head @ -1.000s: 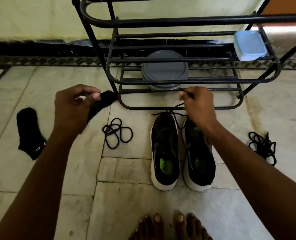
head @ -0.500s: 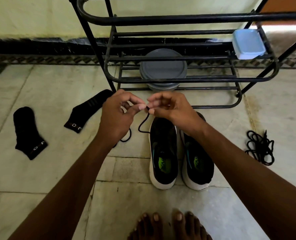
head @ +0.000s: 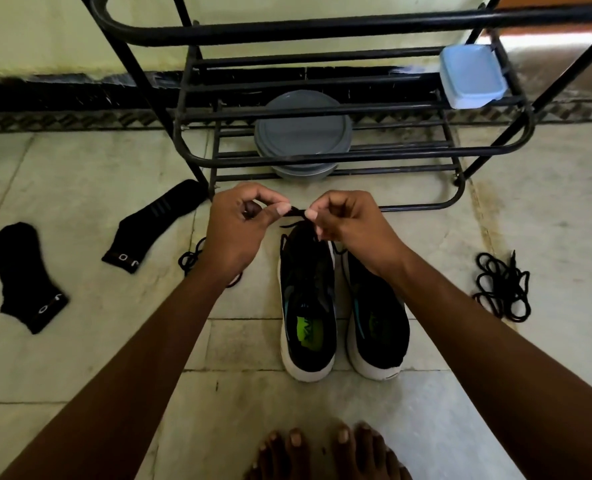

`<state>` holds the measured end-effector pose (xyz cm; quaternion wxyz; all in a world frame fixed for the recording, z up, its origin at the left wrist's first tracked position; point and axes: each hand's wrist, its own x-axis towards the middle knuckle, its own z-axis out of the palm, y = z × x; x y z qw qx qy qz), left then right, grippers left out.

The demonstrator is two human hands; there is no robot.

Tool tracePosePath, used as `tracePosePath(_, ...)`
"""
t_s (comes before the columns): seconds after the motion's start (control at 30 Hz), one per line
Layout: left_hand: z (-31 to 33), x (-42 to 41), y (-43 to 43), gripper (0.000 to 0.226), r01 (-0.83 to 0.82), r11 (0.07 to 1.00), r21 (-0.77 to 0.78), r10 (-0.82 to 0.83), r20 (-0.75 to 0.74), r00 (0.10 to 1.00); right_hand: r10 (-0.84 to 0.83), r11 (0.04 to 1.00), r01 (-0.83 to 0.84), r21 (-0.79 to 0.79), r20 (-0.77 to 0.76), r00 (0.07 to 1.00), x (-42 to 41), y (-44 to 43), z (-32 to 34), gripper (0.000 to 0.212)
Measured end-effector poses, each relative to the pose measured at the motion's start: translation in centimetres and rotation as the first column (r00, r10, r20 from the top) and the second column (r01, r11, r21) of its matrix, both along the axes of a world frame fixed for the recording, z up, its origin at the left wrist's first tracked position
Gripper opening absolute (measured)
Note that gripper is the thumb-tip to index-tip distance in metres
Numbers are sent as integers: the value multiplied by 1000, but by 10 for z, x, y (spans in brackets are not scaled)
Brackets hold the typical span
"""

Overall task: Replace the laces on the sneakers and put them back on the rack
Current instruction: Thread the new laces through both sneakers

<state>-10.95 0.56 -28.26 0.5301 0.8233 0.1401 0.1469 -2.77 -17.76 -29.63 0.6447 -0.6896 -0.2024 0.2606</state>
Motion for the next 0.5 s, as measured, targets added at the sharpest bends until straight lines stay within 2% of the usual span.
tracePosePath(0.1, -2, 6, -4, 8, 41, 998, -37, -41, -12, 999, -2, 1000, 3, -30, 45, 999, 4, -1, -5, 11)
tracePosePath(0.23, -9, 14, -7, 6, 36, 999, -5, -36, -3, 999, 108, 993, -107, -42, 12, 994, 6, -6, -6, 15)
tracePosePath(0.3, -11, 17, -7, 6, 34, 999, -3, -34, -1, 999, 85, 996, -84, -34, 18, 996, 7, -9, -10, 22)
tracePosePath(0.4, -11, 20, -9, 8, 74, 997, -39, -74, -10, 997, -14, 999, 16, -48, 33, 999, 9, -12, -18, 19)
tracePosePath(0.5, -10, 22, -13, 13, 120, 992, -42, -120, -11, 993, 19, 999, -18, -37, 11, 1000, 11, -14, -20, 29)
